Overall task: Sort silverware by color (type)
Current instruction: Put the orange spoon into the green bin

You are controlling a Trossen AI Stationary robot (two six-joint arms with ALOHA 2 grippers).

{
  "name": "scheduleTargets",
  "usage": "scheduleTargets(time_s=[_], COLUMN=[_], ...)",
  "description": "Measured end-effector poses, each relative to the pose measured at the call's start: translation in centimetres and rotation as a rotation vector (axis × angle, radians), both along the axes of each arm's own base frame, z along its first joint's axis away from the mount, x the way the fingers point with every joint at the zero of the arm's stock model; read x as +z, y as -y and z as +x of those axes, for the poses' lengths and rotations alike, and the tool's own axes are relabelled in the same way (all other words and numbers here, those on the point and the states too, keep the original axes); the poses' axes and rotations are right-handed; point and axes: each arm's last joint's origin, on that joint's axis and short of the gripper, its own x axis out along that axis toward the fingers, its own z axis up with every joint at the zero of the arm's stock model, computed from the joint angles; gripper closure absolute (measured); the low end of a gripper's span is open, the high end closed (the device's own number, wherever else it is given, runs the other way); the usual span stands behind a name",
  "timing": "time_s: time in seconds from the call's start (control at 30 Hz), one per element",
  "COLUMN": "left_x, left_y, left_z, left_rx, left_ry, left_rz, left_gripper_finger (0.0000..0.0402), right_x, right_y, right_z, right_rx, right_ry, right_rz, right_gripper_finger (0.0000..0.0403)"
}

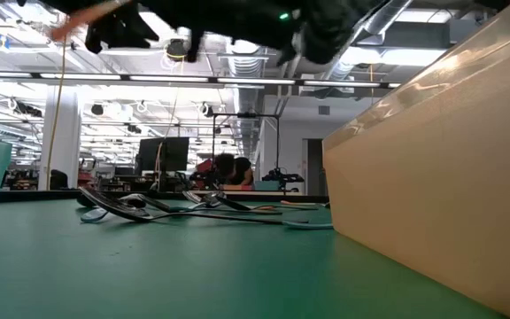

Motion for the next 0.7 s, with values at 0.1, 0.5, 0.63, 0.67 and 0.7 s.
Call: scheduleTargets(time_s=[0.1,0.5,0.63,0.67,0.7], left_x=[0.5,1.5,1.6,1.6,1.6], left_y=[0.3,1.6,1.7,1.7,1.7], left_z=[-0.6,-2.4,-2.7,-2.7,-2.7], left_rx=[-0.041,-0.074,-0.074,-0.075,-0.075], left_ry=[0.072,0.180,0.207,0.208,0.209], left_rz=[-0.009,0.010,-0.001,-0.005,-0.006], left_gripper_finger=[0.0250,0.0250,0.0250,0.0250,0.0250], right_x=[-0.1,-1.7,-4.1,-4.1,-3.8], right_y=[-0.6,-3.1,-3.4,-3.2,-2.8], right_z=[2.5,10.9,11.0,11.0,11.0], right_rx=[0.134,0.340,0.355,0.353,0.344], right_ry=[-0.010,-0.170,-0.172,-0.176,-0.165], right_rz=[0.039,-0.104,-0.078,-0.063,-0.052], right_gripper_finger=[0.0396,0.0395,0.0394,0.0394,0.0394])
